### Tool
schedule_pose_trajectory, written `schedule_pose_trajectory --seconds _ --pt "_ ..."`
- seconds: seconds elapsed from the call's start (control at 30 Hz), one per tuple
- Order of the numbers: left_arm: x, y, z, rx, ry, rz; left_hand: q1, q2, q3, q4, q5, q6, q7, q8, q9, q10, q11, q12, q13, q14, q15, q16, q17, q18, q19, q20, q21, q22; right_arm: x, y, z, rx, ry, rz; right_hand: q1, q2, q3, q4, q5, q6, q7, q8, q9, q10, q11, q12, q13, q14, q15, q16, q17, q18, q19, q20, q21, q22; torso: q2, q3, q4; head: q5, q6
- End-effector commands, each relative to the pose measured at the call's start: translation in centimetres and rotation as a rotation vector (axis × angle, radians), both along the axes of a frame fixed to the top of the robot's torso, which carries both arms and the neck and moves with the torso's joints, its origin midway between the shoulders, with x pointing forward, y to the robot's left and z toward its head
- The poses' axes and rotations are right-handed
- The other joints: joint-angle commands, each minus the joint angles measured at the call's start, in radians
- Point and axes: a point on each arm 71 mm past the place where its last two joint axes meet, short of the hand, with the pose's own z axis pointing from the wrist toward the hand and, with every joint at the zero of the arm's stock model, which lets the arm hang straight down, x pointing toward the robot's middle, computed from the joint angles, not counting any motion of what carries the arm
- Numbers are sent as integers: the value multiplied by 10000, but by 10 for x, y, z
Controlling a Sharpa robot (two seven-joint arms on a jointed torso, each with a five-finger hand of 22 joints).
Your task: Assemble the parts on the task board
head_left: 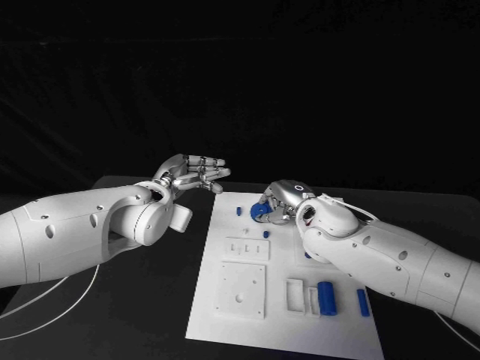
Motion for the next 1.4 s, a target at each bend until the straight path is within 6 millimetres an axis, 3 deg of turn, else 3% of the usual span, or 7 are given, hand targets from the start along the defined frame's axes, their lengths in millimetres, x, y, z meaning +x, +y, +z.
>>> schedule_pose_trajectory --seconds 0.03,0.97,1.23,1.4 --pt "-1 -2 1 -37 -57 -161 12 34 10 33 -13 -38 -31 9 4 -61 -38 6 0 -28 12 42 3 -84 -42 -16 64 14 0 -2 -4 -154 325 -10 26 -51 -32 119 -20 -79 4 -29 18 -59 24 -41 -9 6 52 3 14 181 684 60 -3 989 -5 2 -1 -28 -2" --pt "-1 4 1 -2 -90 -40 52 -3 33 93 -4 -51 -25 9 3 -107 -24 5 0 -22 17 46 6 -73 -31 -9 67 11 -1 -25 -4 63 493 -295 31 -54 -162 269 181 -63 -2 -27 19 -43 22 2 2 10 51 26 30 186 686 61 -2 951 -3 10 -16 -121 -32" --pt "-1 8 1 17 -115 54 52 -3 33 93 -4 -51 -25 9 3 -107 -24 5 0 -22 17 46 6 -73 -31 -9 67 11 -6 -48 5 629 196 -520 17 -137 -207 318 139 -55 -7 -33 15 -14 18 28 12 16 48 46 43 185 687 57 21 946 -26 0 -20 -218 57" --pt "1 12 1 32 -136 124 52 -3 33 93 -4 -51 -25 9 3 -107 -24 5 0 -22 17 46 6 -73 -31 -9 67 11 -10 -72 17 1302 268 -626 141 -165 -577 389 263 -200 44 -29 14 -24 60 29 4 3 78 38 26 198 682 86 49 926 -48 34 -81 -204 122"
